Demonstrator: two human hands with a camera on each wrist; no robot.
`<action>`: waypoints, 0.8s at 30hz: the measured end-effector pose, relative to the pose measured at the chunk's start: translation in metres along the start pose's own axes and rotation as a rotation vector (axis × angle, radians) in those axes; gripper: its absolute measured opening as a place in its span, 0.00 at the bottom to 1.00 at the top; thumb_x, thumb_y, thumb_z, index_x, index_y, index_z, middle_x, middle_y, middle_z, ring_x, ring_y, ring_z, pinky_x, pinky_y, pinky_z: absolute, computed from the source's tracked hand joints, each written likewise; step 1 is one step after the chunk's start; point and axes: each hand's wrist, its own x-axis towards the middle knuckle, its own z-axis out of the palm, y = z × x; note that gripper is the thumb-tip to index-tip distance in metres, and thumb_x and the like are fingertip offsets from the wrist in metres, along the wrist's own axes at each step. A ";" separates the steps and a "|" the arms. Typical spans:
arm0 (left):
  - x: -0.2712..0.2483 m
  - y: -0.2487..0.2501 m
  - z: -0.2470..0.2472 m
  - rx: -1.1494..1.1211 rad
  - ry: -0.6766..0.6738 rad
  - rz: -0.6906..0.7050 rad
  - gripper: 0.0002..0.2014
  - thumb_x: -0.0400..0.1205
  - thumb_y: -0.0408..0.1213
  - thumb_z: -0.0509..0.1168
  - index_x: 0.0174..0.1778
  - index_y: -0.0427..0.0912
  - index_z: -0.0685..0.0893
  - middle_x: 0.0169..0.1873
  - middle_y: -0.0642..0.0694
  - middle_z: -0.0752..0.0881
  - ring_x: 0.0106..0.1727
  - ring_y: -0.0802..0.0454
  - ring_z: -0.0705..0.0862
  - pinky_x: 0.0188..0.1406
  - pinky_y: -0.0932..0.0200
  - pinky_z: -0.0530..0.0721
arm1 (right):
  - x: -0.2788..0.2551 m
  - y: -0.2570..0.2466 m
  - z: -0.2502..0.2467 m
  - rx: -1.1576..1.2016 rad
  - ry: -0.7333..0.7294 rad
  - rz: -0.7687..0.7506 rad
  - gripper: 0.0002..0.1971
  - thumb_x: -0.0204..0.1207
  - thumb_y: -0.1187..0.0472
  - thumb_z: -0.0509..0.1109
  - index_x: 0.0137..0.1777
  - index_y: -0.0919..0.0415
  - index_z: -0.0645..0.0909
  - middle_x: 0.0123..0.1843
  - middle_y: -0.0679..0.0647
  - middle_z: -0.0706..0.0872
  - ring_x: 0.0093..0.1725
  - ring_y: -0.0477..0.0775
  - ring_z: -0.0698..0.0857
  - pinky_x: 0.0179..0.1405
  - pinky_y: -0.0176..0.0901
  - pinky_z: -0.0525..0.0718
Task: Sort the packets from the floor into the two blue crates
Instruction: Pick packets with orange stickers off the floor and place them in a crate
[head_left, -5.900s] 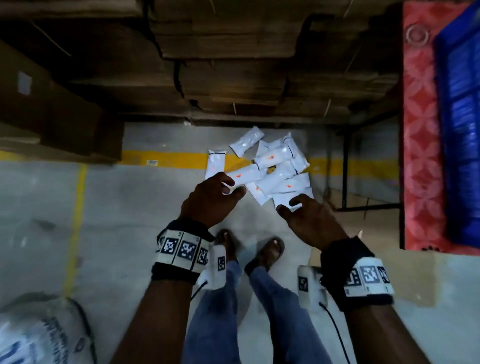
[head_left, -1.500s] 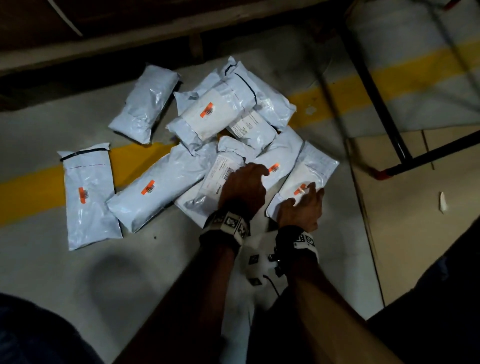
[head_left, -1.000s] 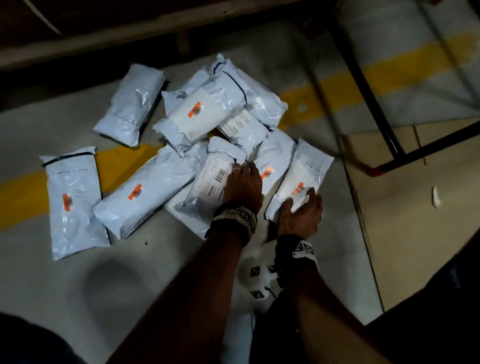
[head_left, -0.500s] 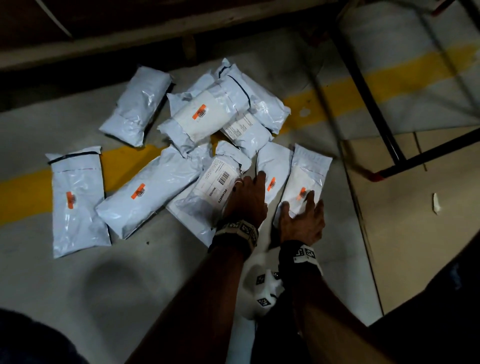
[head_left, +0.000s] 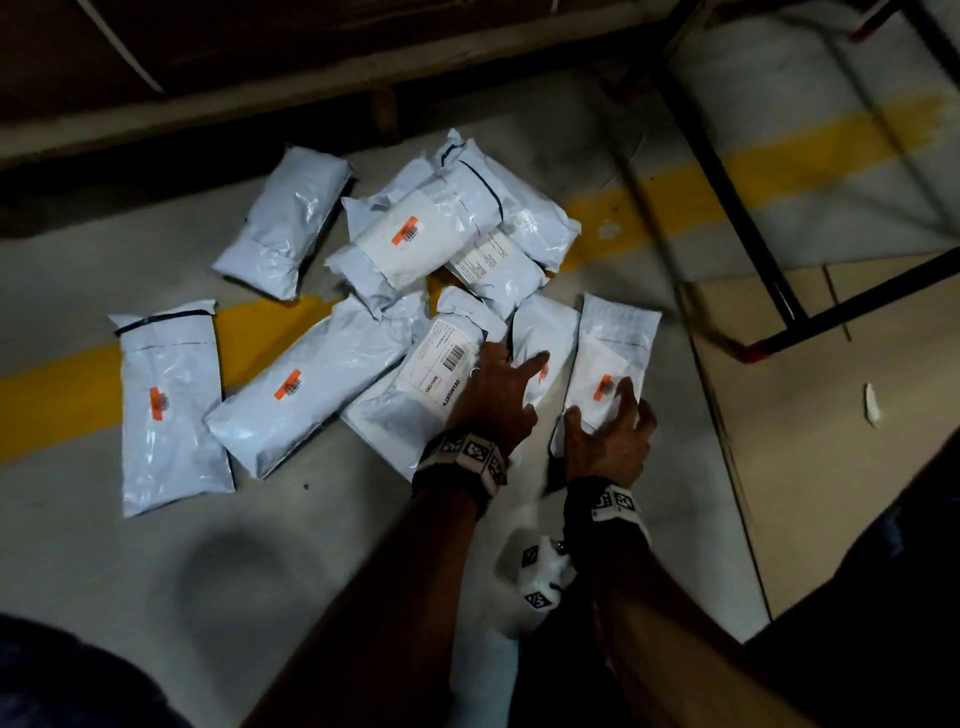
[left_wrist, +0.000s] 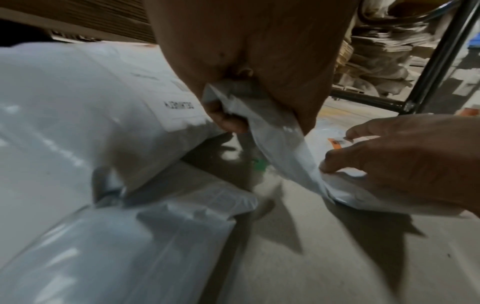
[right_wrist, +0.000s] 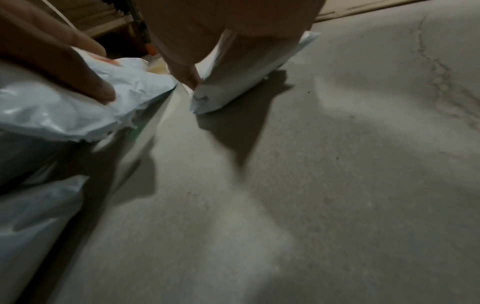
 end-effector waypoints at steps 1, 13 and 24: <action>0.000 -0.001 0.001 0.007 -0.023 -0.015 0.38 0.77 0.42 0.71 0.82 0.62 0.65 0.71 0.39 0.67 0.68 0.41 0.76 0.68 0.46 0.79 | -0.001 0.000 -0.001 0.011 -0.009 -0.008 0.41 0.71 0.45 0.76 0.83 0.44 0.63 0.81 0.59 0.63 0.70 0.72 0.74 0.65 0.64 0.76; -0.006 -0.009 -0.020 -0.261 -0.010 0.025 0.39 0.70 0.40 0.74 0.80 0.56 0.73 0.63 0.40 0.86 0.65 0.44 0.83 0.68 0.49 0.80 | -0.005 -0.008 -0.003 0.226 0.082 -0.159 0.41 0.66 0.53 0.81 0.80 0.57 0.71 0.66 0.69 0.81 0.63 0.69 0.82 0.63 0.58 0.81; -0.049 0.049 -0.112 -0.514 -0.091 -0.085 0.38 0.69 0.34 0.81 0.76 0.52 0.78 0.70 0.50 0.81 0.69 0.52 0.80 0.62 0.71 0.72 | -0.026 -0.069 -0.091 0.456 0.186 -0.149 0.40 0.65 0.57 0.82 0.77 0.67 0.73 0.68 0.68 0.81 0.67 0.65 0.81 0.67 0.46 0.77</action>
